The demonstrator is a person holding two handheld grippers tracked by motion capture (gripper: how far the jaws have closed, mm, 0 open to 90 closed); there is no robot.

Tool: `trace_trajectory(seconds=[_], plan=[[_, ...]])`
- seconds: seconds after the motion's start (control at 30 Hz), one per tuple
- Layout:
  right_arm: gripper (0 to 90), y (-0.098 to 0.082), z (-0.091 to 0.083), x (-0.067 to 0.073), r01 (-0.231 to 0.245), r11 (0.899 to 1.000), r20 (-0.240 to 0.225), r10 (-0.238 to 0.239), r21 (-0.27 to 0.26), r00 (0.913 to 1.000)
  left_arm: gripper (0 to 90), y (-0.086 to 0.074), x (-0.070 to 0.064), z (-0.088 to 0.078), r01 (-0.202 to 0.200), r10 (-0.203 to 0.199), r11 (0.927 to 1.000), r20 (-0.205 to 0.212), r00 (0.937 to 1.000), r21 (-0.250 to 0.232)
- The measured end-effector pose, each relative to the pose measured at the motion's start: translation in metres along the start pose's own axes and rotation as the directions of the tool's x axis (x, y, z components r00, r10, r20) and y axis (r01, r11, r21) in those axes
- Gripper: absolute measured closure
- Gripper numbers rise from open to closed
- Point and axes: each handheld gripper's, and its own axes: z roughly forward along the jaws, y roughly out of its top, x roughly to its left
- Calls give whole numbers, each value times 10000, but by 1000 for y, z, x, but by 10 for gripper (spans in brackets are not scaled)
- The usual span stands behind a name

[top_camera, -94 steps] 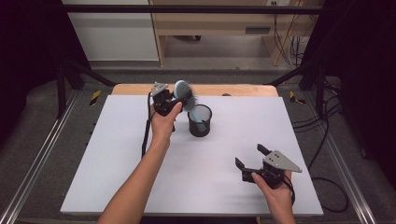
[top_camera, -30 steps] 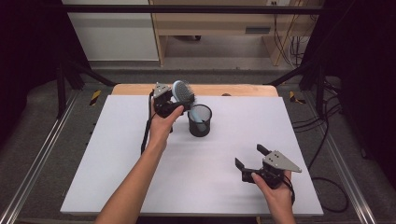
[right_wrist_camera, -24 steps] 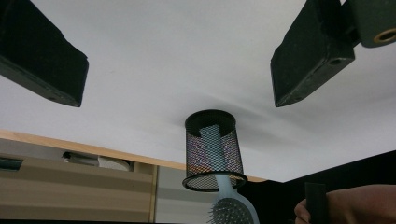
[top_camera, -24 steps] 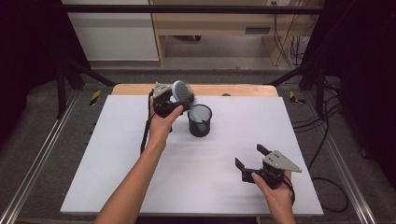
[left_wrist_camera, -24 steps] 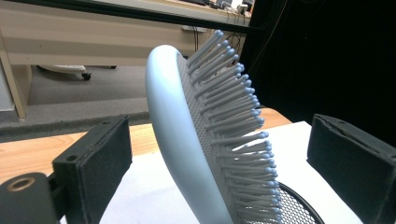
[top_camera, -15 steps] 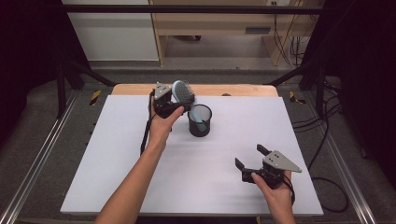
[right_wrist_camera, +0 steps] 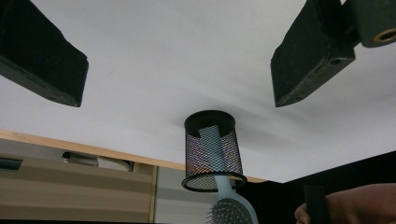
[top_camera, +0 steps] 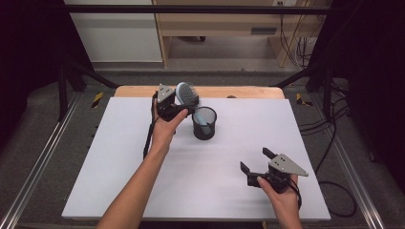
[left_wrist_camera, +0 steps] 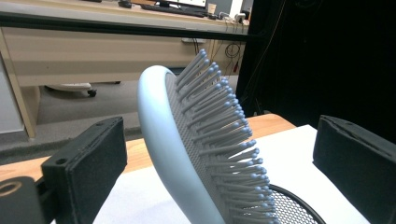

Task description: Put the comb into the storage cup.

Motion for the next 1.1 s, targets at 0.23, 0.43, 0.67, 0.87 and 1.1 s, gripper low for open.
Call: trace_trajectory(seconds=[0.23,0.43,0.67,0.87,1.1], plan=[[45,0,0,0,-22,10000,17,22,-23,10000,28,0,0,-1,-26,26,10000,-39,10000,-41],[45,0,0,0,-9,10000,-2,9,7,10000,28,-1,0,-2,-152,151,9998,-82,9999,-100],[45,0,0,0,6,10000,8,-6,1,10000,27,-2,-2,-4,-178,176,9997,-86,9998,-169],[45,0,0,0,-6,10000,11,6,-1,10000,26,-4,-4,-7,-318,316,9993,-91,9995,-211],[45,0,0,0,2,10000,6,-2,11,10000,26,-5,-6,-10,-464,462,9987,-87,9989,-212]])
